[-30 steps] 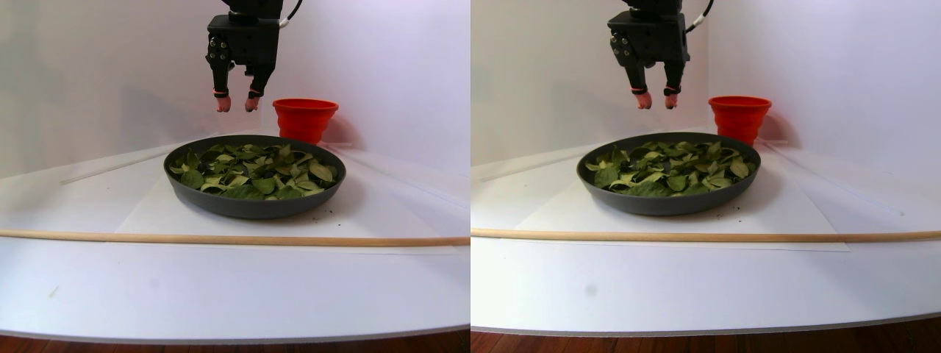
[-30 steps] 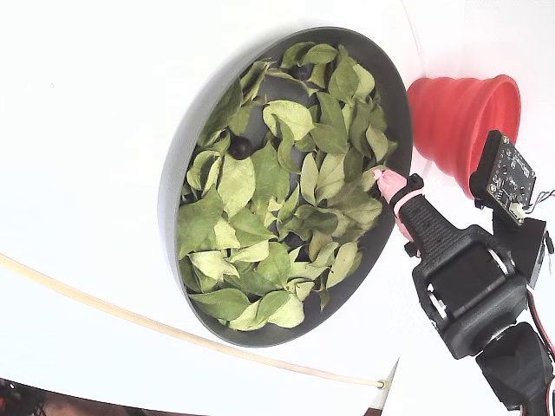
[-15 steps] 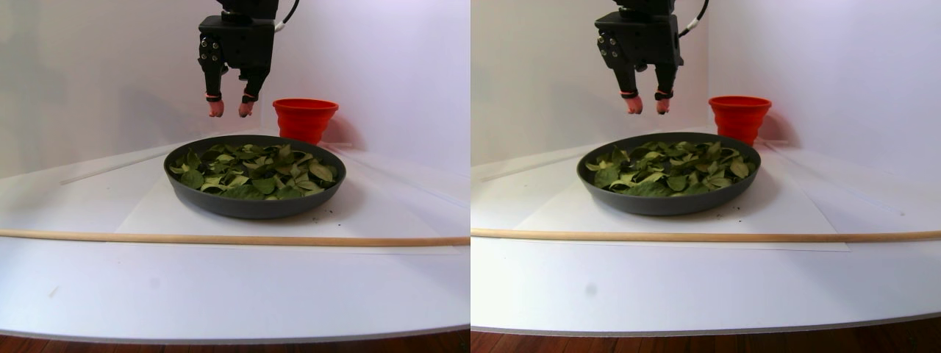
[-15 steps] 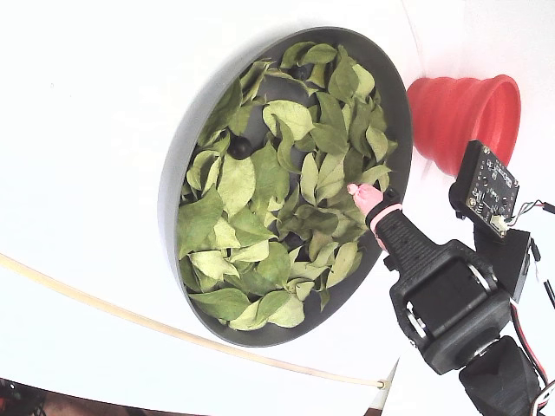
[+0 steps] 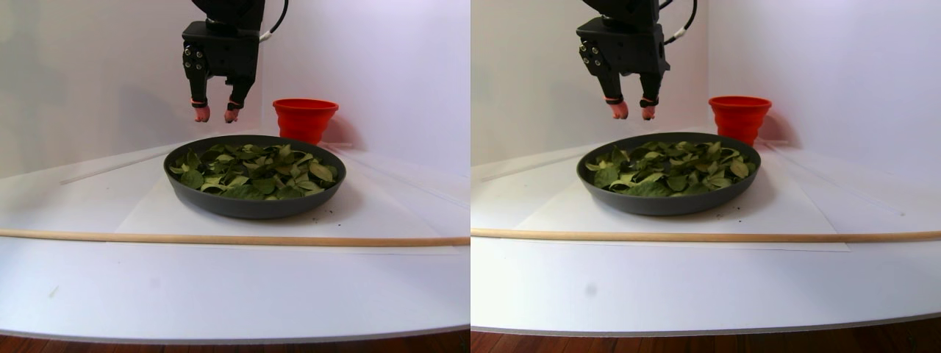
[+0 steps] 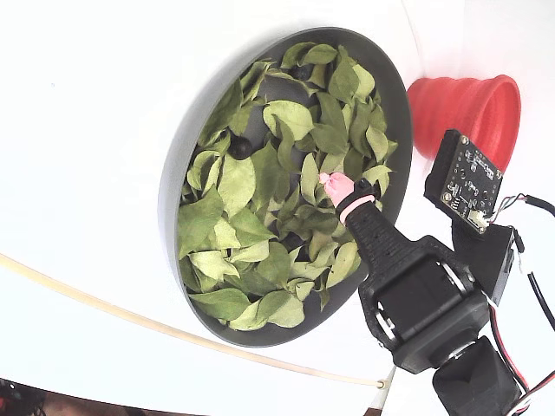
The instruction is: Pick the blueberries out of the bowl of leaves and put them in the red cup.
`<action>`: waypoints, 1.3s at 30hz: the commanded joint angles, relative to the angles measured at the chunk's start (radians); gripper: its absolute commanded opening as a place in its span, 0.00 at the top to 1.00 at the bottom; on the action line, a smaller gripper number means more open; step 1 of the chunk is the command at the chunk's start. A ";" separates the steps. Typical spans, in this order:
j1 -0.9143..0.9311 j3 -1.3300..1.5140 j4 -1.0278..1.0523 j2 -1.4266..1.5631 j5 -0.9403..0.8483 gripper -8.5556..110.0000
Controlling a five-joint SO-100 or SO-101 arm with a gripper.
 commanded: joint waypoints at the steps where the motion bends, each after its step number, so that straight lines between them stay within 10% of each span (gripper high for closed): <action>1: -0.006 -0.012 -0.029 -0.005 0.005 0.78; 39: -0.054 -0.112 -0.227 -0.311 0.071 0.78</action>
